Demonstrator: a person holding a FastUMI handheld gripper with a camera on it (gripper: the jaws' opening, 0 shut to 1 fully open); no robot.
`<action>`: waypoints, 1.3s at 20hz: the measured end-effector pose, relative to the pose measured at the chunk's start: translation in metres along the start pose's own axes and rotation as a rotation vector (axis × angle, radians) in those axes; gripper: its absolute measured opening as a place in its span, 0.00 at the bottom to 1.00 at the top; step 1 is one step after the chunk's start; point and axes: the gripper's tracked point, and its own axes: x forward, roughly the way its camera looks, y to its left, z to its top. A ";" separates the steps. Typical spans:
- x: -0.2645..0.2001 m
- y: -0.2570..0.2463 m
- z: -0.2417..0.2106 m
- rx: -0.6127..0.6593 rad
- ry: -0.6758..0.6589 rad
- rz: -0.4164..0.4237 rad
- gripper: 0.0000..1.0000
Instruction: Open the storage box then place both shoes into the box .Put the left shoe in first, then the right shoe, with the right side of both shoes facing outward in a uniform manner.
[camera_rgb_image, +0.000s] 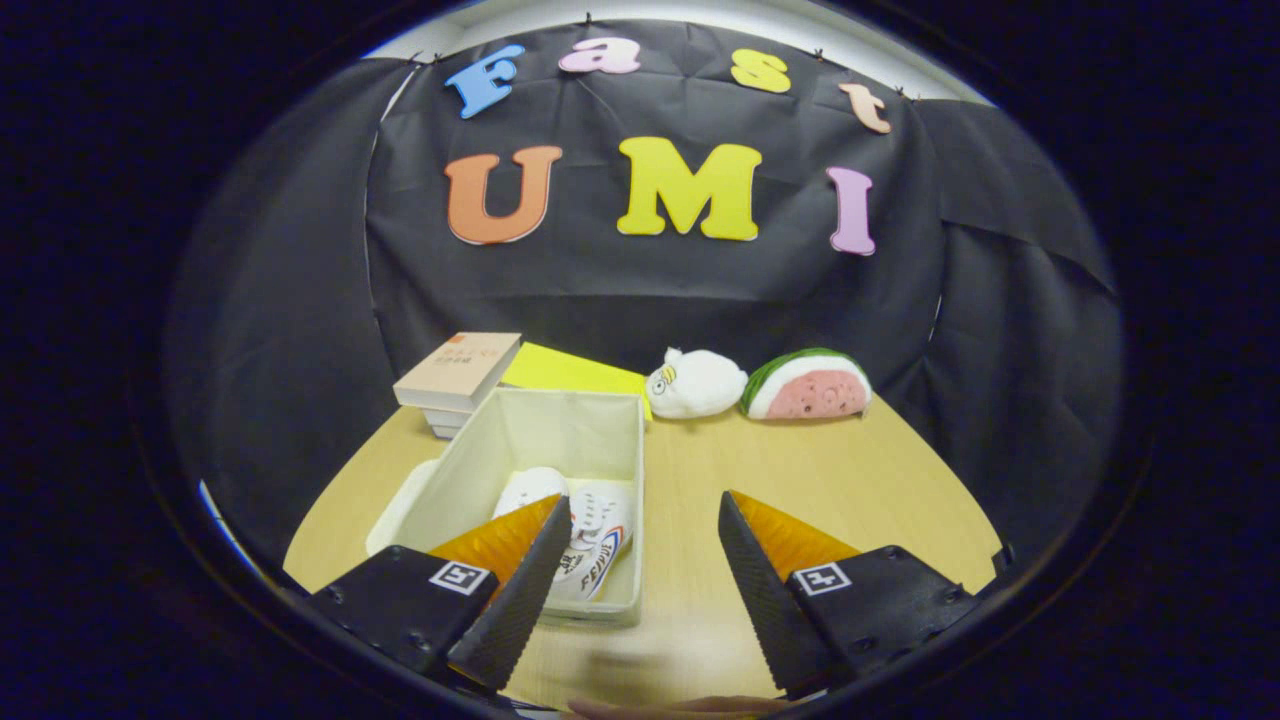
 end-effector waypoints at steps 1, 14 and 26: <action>-0.011 -0.006 0.003 0.002 -0.035 -0.007 0.95; -0.113 -0.071 0.018 0.049 -0.331 -0.013 1.00; -0.123 -0.097 0.014 -0.013 -0.423 -0.013 0.99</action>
